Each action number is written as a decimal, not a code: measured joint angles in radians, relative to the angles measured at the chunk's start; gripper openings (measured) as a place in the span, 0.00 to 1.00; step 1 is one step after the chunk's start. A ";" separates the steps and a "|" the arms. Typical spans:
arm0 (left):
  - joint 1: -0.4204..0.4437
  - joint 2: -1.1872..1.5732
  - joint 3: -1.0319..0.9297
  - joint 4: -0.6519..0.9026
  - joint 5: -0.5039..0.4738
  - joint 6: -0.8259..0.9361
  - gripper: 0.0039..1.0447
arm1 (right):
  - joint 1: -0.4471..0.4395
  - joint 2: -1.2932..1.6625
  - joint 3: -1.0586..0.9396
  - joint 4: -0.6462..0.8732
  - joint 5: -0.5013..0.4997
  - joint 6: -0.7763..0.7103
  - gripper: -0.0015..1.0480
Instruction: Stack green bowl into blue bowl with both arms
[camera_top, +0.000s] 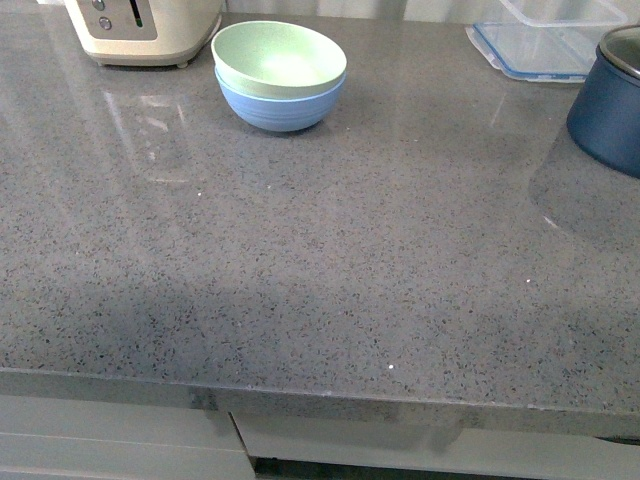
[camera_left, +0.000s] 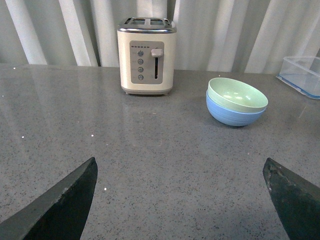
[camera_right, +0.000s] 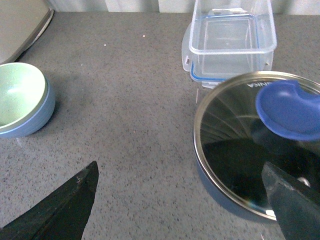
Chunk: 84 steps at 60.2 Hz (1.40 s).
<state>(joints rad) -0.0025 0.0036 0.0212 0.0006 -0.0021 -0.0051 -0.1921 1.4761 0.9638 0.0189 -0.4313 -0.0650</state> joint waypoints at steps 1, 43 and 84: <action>0.000 0.000 0.000 0.000 0.000 0.000 0.94 | -0.011 -0.017 -0.017 0.003 -0.009 -0.003 0.90; 0.000 0.000 0.000 0.000 0.000 0.000 0.94 | 0.005 -0.393 -0.607 0.705 0.253 0.052 0.43; 0.000 0.000 0.000 0.000 0.000 0.000 0.94 | 0.188 -0.798 -0.892 0.577 0.431 0.055 0.01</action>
<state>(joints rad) -0.0025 0.0036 0.0212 0.0006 -0.0025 -0.0051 -0.0036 0.6777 0.0723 0.5957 -0.0006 -0.0101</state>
